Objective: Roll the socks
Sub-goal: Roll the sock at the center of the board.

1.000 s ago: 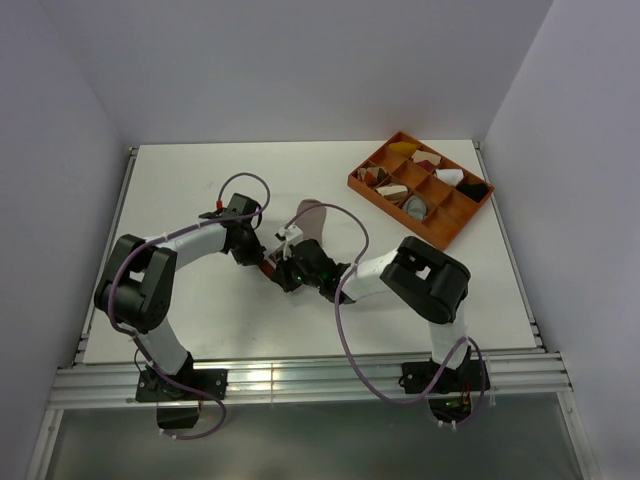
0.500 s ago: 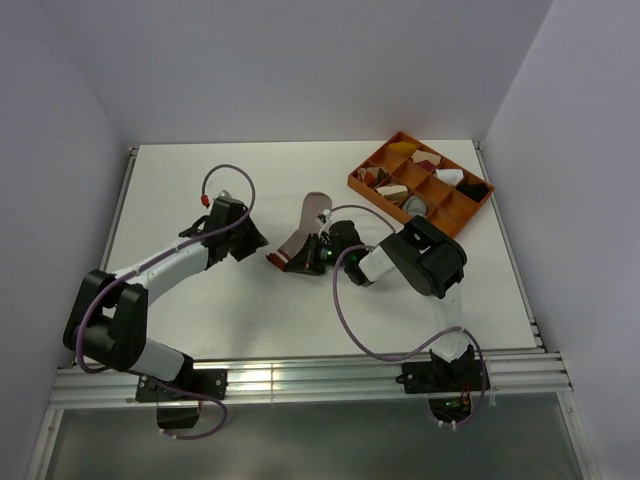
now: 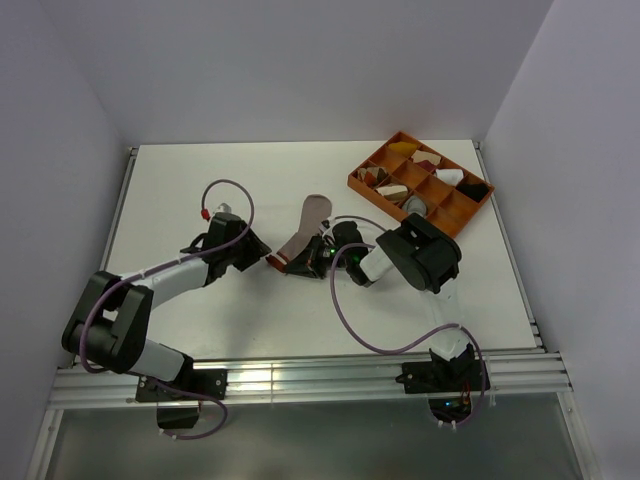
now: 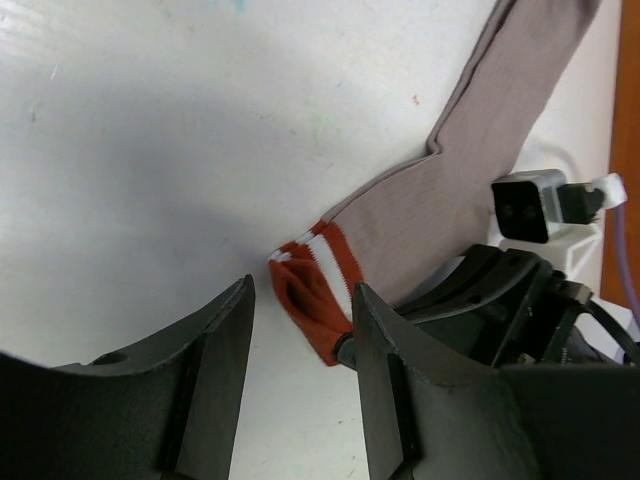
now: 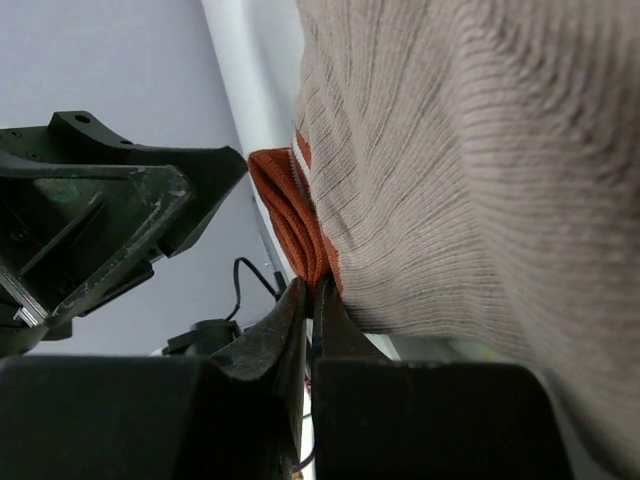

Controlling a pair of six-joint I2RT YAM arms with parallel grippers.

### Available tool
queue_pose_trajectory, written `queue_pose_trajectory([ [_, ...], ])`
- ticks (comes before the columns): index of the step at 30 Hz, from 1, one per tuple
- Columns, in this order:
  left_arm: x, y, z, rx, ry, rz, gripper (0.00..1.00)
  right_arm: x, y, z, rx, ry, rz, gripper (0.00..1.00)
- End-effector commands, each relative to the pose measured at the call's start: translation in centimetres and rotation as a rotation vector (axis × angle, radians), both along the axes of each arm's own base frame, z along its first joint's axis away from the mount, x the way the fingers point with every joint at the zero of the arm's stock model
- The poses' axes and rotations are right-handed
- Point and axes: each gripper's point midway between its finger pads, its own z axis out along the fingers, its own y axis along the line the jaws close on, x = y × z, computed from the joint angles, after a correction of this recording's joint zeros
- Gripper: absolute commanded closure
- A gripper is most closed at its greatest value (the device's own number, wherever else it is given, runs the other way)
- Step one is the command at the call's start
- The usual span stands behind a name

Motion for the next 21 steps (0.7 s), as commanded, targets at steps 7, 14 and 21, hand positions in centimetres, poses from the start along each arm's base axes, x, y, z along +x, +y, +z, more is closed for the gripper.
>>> queue_pose_trajectory([
  [7, 0.6, -1.0, -0.2, -0.082, -0.050, 0.000, 0.53, 0.5, 0.1, 0.3, 0.024, 0.049, -0.014, 1.00],
  [14, 0.0, -0.8, -1.0, -0.078, -0.046, 0.006, 0.54, 0.3, -0.3, -0.5, -0.001, 0.065, -0.033, 1.00],
  [21, 0.4, -1.2, -1.7, -0.071, -0.038, 0.002, 0.56, 0.3, -0.6, -1.0, -0.026, 0.065, -0.039, 1.00],
])
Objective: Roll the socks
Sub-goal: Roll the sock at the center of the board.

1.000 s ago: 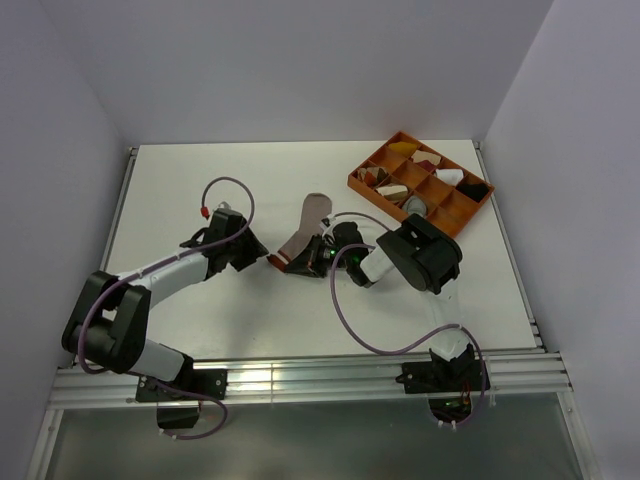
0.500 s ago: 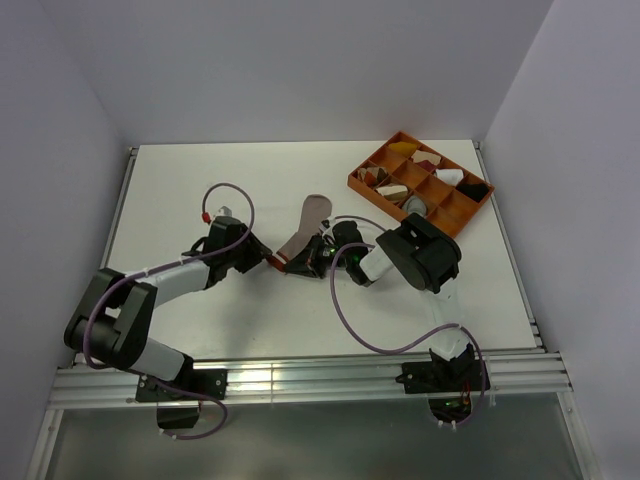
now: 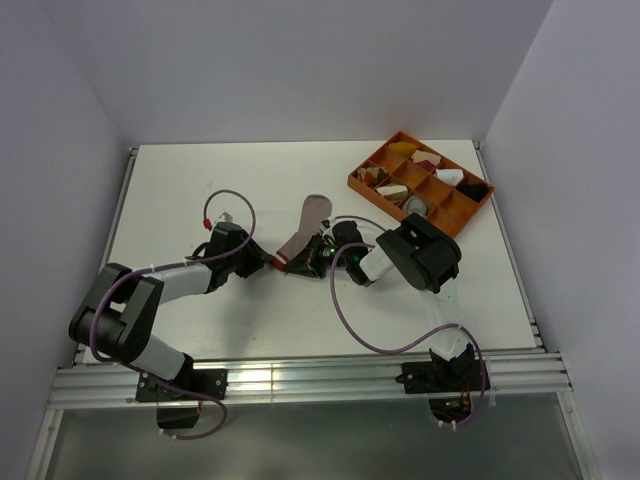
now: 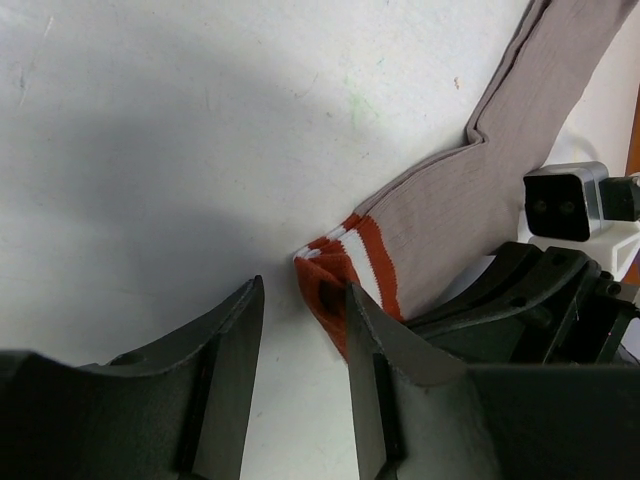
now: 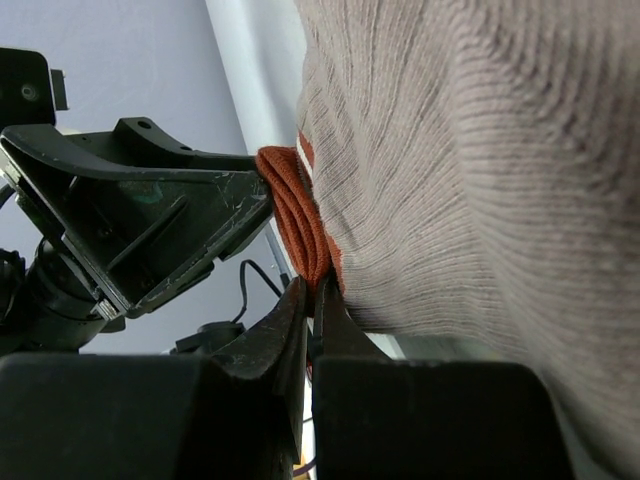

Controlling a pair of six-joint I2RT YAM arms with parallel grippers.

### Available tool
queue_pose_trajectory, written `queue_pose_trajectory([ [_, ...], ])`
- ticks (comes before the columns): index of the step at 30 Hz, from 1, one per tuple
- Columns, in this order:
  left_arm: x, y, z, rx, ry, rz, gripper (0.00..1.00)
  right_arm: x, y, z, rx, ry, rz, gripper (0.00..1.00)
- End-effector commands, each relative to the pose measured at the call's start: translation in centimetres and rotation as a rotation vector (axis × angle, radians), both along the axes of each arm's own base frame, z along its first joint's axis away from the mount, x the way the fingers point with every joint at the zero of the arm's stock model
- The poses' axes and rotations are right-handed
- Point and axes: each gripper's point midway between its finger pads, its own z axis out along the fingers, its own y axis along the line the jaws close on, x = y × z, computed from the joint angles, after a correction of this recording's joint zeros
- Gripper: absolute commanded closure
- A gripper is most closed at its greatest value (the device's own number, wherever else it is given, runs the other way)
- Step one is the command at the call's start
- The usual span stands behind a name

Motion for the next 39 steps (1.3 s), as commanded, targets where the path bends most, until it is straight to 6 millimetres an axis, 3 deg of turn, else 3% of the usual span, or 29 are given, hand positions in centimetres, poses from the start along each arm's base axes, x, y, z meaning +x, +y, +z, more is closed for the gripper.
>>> queue_pose_trajectory([
  [1, 1.0, -0.7, 0.4, -0.016, -0.032, -0.003, 0.57, 0.0, -0.6, -1.3, -0.042, 0.045, -0.029, 1.00],
  [13, 1.1, -1.5, -1.2, 0.035, 0.017, -0.026, 0.67, 0.3, -1.0, -2.4, -0.111, 0.031, -0.029, 1.00],
  [21, 0.8, -1.1, -2.0, 0.117, 0.070, -0.030, 0.94, 0.9, -1.5, -2.4, -0.214, -0.052, -0.018, 0.99],
  [23, 0.8, -0.9, -2.2, 0.147, 0.093, -0.038, 0.95, 1.2, -1.7, -2.0, -0.268, -0.114, 0.000, 0.98],
  [25, 0.5, -0.5, -2.3, 0.197, 0.126, -0.045, 1.00, 1.8, -1.7, -0.5, -0.336, -0.221, 0.018, 0.91],
  [26, 0.6, -0.3, -2.1, 0.212, 0.130, -0.045, 1.00, 1.9, -1.7, -0.6, -0.364, -0.250, 0.033, 0.91],
  [28, 1.0, -0.1, -1.6, 0.256, 0.129, -0.053, 1.00, 2.6, -1.3, 1.6, -0.391, -0.360, 0.041, 0.81],
  [32, 0.6, 0.9, -1.3, 0.357, 0.189, -0.087, 1.00, 2.8, -1.5, 3.4, -0.545, -0.611, 0.097, 0.66],
  [36, 0.7, 1.0, -1.2, 0.413, 0.220, -0.128, 1.00, 2.0, -0.5, 5.4, -0.626, -0.836, 0.119, 0.51],
  [37, 1.0, 0.8, -0.8, 0.416, 0.209, -0.140, 1.00, 1.7, -0.7, 5.0, -0.651, -0.865, 0.129, 0.50],
  [39, 0.8, 0.6, -0.9, 0.416, 0.226, -0.161, 1.00, 2.5, -1.2, 6.0, -0.712, -0.982, 0.078, 0.50],
])
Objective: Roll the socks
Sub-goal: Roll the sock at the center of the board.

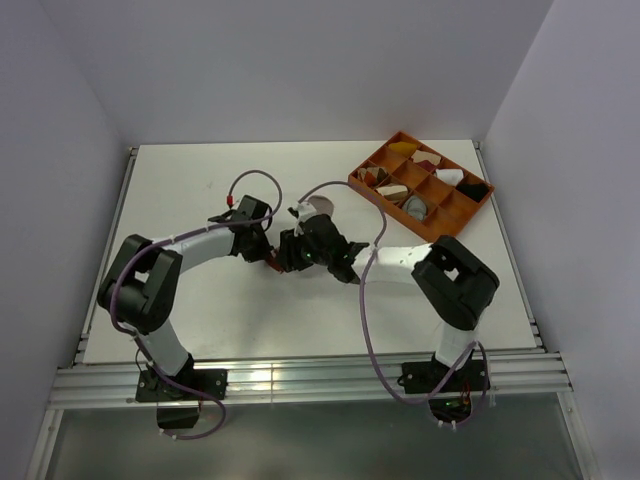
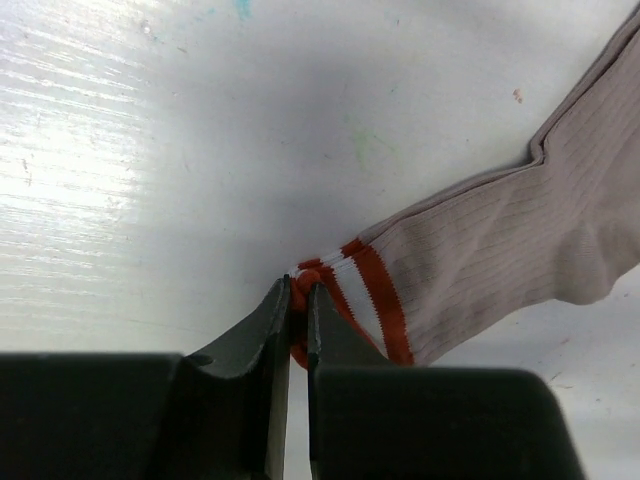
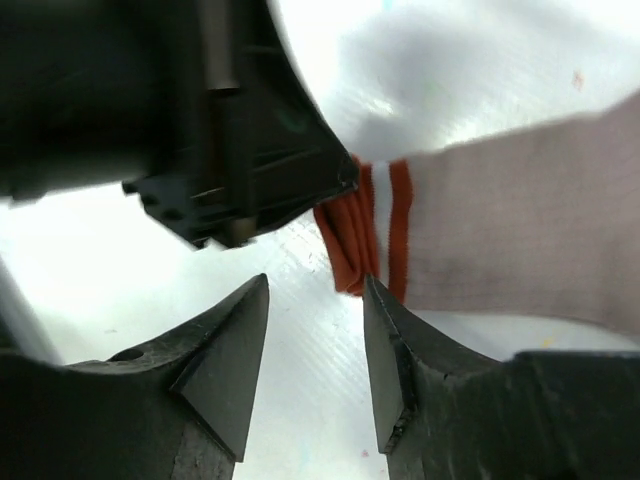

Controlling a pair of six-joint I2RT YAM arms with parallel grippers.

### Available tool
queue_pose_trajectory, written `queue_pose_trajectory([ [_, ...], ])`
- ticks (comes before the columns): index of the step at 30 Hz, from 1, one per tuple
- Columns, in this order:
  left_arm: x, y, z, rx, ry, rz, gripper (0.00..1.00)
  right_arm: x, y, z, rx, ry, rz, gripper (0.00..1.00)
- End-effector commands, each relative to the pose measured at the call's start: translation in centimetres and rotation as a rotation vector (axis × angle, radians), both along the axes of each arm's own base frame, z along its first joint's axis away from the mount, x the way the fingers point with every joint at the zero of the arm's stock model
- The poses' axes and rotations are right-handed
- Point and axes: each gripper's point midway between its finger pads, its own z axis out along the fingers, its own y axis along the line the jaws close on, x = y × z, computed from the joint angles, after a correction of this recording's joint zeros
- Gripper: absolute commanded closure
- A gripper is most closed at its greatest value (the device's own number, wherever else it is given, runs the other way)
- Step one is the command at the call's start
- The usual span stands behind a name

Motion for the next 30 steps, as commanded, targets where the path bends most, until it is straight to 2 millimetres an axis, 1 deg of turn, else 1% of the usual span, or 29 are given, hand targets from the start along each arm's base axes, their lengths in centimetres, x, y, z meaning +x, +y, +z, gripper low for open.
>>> queue_pose_trajectory([
  [1, -0.9, 0.8, -0.1, 0.085, 0.053, -0.062, 1.00, 0.7, -1.7, 0.6, -0.156, -0.280, -0.018, 0.49],
  [3, -0.9, 0.5, -0.2, 0.079, 0.060, -0.075, 1.00, 0.9, -1.6, 1.2, -0.173, -0.378, -0.019, 0.49],
  [4, -0.9, 0.3, -0.1, 0.080, 0.062, -0.085, 1.00, 0.2, -1.8, 0.4, -0.201, -0.407, -0.017, 0.49],
  [5, -0.8, 0.2, 0.0, 0.079, 0.061, -0.091, 1.00, 0.4, -1.6, 0.8, -0.211, -0.458, -0.008, 0.49],
  [7, -0.7, 0.1, 0.1, 0.082, 0.067, -0.101, 1.00, 0.0, -1.5, 0.2, -0.271, -0.524, 0.007, 0.48],
  [8, -0.7, 0.1, 0.1, 0.083, 0.069, -0.105, 1.00, 0.0, -1.1, 0.4, -0.270, -0.554, 0.008, 0.48],
  [9, -0.8, 0.0, 0.0, 0.082, 0.074, -0.108, 1.00, -0.1, -1.0, -0.1, -0.292, -0.564, 0.012, 0.48],
  [11, -0.7, -0.2, 0.0, 0.077, 0.079, -0.118, 1.00, -0.4, -0.3, 0.2, -0.326, -0.628, 0.032, 0.47],
  [12, -0.7, -0.3, 0.0, 0.075, 0.080, -0.120, 1.00, -0.5, -0.1, 0.0, -0.339, -0.642, 0.037, 0.47],
  [14, -0.8, -0.5, 0.0, 0.068, 0.083, -0.127, 1.00, -1.0, 0.5, 0.1, -0.353, -0.682, 0.062, 0.46],
  [17, -0.9, -0.6, -0.2, 0.065, 0.093, -0.136, 1.00, -1.4, 1.4, -0.2, -0.377, -0.709, 0.108, 0.46],
  [18, -0.9, -0.6, -0.2, 0.066, 0.095, -0.136, 1.00, -1.5, 1.5, -0.8, -0.397, -0.713, 0.122, 0.46],
  [19, -0.9, -0.6, -0.2, 0.066, 0.096, -0.138, 1.00, -1.4, 2.0, -0.5, -0.405, -0.736, 0.134, 0.46],
  [21, -1.0, -0.6, -0.2, 0.067, 0.096, -0.141, 1.00, -1.9, 2.8, -0.8, -0.420, -0.741, 0.162, 0.46],
  [28, -1.0, -0.8, -0.1, 0.062, 0.099, -0.152, 1.00, -1.4, 3.7, -1.5, -0.480, -0.780, 0.169, 0.47],
  [30, -1.0, -0.9, -0.1, 0.060, 0.100, -0.153, 1.00, -1.3, 3.7, -2.4, -0.511, -0.770, 0.177, 0.48],
])
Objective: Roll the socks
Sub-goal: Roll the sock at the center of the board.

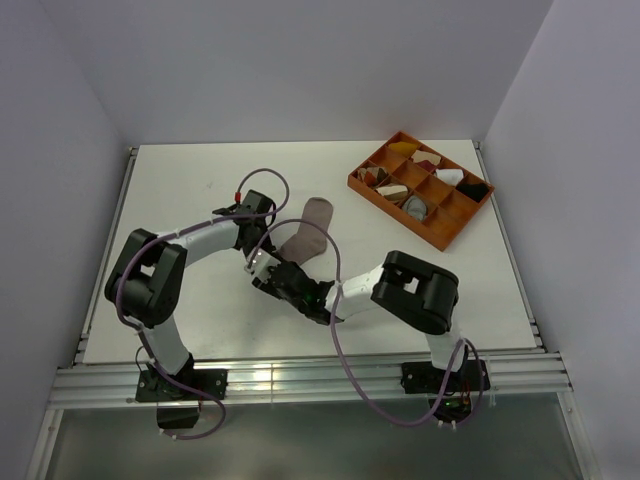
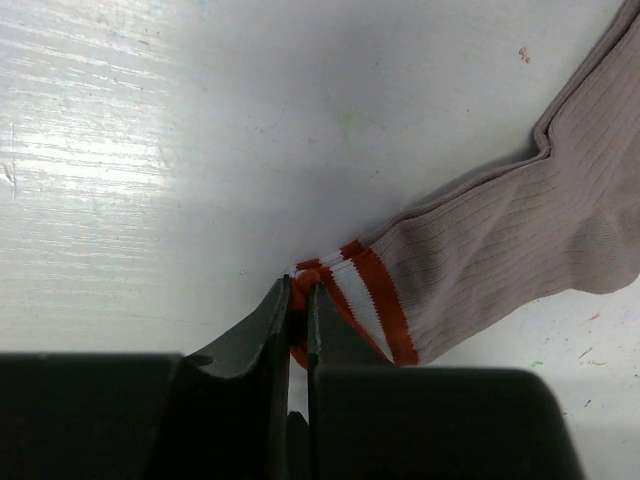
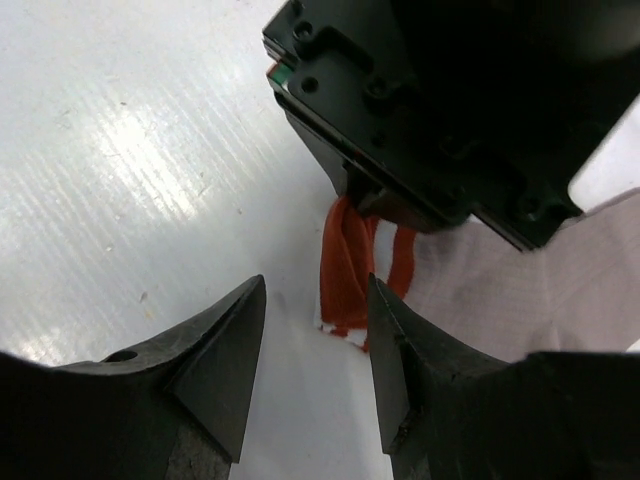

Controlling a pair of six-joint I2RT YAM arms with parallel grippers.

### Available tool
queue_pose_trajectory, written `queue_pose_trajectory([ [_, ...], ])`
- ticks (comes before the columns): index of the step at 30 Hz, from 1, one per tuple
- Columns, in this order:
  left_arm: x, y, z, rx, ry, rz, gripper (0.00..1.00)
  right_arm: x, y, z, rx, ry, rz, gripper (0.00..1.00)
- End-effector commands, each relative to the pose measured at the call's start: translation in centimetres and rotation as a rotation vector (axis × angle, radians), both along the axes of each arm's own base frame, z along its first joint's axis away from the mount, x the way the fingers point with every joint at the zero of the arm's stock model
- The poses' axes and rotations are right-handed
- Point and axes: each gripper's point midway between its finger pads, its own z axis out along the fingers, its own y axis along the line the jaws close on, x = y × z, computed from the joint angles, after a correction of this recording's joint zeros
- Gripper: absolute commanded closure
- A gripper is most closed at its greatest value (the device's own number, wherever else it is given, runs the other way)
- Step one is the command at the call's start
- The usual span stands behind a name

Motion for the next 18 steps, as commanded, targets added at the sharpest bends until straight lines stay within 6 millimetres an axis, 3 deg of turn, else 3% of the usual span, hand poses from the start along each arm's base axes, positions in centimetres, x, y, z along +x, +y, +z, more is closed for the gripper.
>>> queue_pose_trajectory([
  [1, -0.4, -0.6, 0.0, 0.000, 0.025, -0.039, 1.00, 1.3, 1.1, 1.1, -0.010, -0.064, -0.022, 0.49],
  [10, -0.6, -0.7, 0.0, -0.007, 0.032, -0.042, 1.00, 1.2, 0.0, -2.9, -0.102, 0.010, -0.078, 0.55],
  [18, -0.6, -0.6, 0.3, -0.003, 0.033, -0.037, 1.00, 0.0, -1.7, -5.4, -0.152, 0.120, -0.111, 0.72],
])
